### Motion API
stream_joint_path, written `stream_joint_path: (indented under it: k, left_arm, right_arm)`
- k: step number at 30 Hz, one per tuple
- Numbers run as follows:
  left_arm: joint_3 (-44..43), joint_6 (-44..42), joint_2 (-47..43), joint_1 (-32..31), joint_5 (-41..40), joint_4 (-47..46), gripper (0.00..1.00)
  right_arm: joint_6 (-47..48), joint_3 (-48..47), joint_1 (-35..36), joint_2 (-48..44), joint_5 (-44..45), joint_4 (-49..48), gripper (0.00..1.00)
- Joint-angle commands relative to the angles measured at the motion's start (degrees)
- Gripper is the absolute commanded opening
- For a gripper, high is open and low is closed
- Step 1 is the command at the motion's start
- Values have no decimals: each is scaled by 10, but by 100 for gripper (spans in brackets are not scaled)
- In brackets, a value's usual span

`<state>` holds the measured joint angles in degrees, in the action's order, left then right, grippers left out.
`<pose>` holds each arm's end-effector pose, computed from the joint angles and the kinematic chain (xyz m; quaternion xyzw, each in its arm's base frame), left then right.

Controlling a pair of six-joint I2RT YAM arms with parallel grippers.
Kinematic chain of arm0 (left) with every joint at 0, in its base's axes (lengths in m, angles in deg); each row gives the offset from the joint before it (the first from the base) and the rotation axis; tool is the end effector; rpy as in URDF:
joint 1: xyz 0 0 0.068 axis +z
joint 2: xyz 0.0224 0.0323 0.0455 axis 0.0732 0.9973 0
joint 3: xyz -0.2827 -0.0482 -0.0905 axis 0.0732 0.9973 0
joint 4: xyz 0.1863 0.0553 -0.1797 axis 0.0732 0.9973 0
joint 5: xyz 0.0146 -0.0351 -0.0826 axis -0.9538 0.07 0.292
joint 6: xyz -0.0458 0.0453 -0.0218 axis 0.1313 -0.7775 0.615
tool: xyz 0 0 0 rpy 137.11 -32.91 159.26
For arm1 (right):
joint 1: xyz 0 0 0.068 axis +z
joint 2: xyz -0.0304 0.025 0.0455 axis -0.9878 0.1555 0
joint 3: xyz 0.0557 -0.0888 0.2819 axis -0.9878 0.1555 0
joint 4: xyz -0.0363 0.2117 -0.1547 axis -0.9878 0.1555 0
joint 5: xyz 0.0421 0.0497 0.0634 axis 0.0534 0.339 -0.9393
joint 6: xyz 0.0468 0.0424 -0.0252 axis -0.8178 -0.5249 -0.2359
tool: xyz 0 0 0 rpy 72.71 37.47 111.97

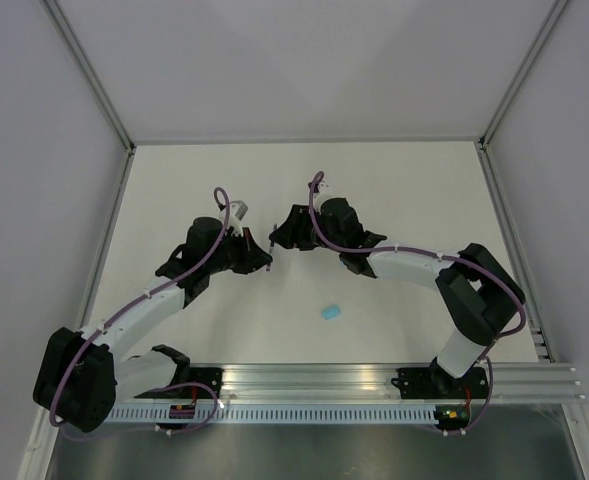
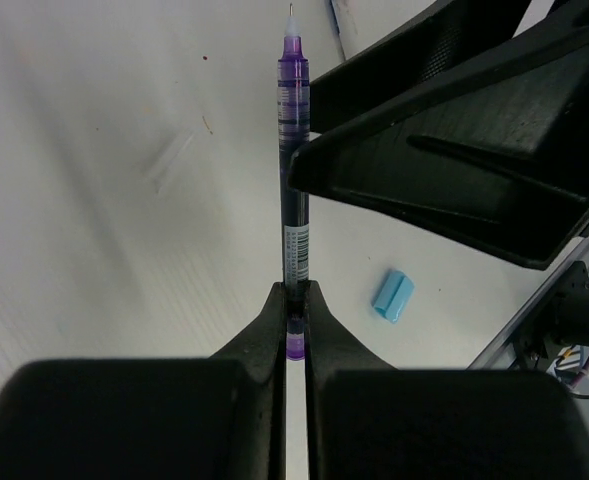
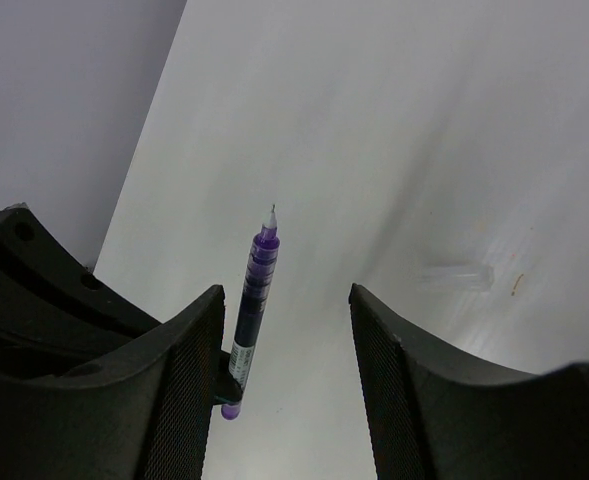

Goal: Insert the pens into the pen caps

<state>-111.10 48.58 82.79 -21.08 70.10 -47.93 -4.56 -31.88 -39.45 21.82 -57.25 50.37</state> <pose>0.2164 -0.1230 0.2423 0.0753 0.8569 -0.3500 0.3709 0.2912 0.2721 0.2436 -0.0579 0.8165 0.4329 0.3776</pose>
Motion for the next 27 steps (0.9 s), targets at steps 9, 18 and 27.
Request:
stream_joint_path:
  k: [9, 18, 27]
  left_arm:
    - [17, 21, -30, -7, 16, -46, 2]
    - [39, 29, -54, -7, 51, -84, 2]
    - [52, 35, -66, -7, 70, -110, 34]
  right_arm:
    - [-40, -6, 15, 25, -27, -95, 46]
    - [-57, -10, 20, 22, -36, -99, 22]
    - [-66, 7, 30, -11, -46, -114, 0]
